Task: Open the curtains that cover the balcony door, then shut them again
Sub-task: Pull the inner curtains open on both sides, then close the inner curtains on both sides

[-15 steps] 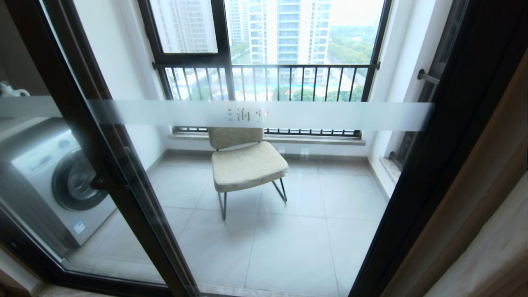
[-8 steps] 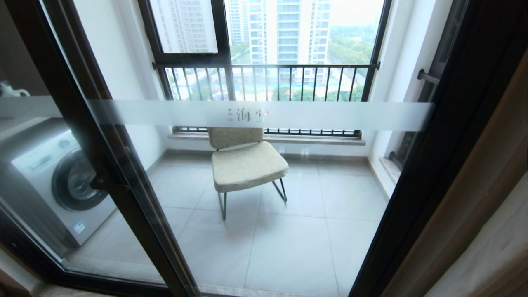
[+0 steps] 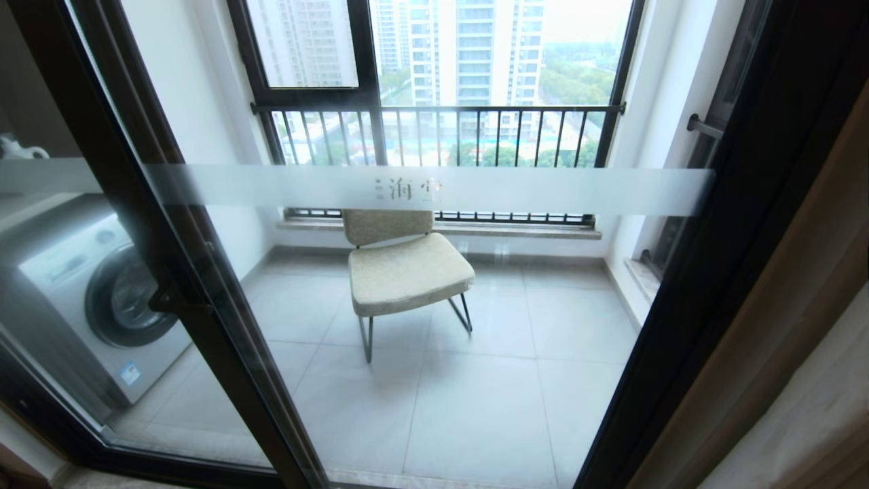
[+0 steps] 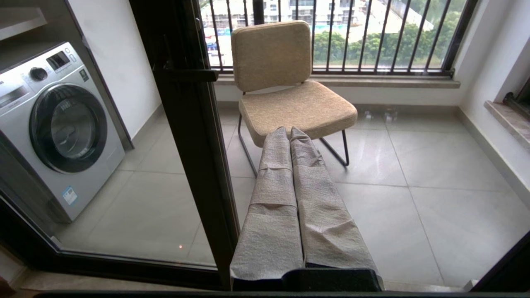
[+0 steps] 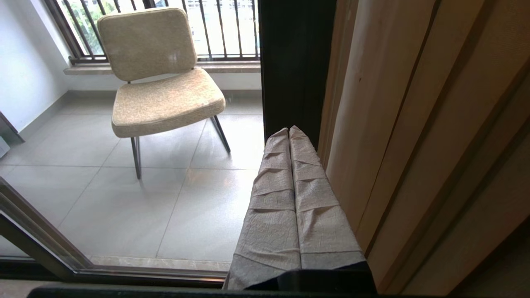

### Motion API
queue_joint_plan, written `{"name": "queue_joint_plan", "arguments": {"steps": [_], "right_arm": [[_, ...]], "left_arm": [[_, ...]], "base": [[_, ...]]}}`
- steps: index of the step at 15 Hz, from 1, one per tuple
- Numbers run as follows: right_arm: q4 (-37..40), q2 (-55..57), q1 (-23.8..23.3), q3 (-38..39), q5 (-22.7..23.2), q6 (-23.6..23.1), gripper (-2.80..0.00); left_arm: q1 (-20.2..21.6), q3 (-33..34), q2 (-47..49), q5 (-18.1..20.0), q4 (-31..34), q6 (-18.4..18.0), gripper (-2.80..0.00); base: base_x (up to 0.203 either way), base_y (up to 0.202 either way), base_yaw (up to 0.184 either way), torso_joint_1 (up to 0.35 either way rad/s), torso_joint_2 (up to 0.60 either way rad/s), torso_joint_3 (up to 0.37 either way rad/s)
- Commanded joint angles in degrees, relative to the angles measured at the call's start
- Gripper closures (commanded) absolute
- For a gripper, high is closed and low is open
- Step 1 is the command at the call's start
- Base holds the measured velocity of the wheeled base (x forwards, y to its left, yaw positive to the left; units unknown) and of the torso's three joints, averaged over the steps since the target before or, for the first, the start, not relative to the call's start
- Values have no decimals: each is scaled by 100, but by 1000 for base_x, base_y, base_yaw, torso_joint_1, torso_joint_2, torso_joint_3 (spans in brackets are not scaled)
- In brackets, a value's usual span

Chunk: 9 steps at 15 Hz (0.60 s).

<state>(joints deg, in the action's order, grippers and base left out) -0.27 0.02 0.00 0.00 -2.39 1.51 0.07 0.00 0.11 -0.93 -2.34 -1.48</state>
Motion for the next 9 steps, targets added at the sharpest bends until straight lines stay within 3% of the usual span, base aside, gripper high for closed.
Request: {"name": "queue_joint_plan", "arguments": {"steps": [1,9], "right_arm": [[0,-2,0,0,2,7,0],[13,328,-9,-447,3,-169,0]], "left_arm": [[1,0,-2,-4,-3,-2,0],[1,0,-2,-4,-3,-2,0]], "base": [[0,0,0,0,0,0],[0,0,0,0,0,0]]}}
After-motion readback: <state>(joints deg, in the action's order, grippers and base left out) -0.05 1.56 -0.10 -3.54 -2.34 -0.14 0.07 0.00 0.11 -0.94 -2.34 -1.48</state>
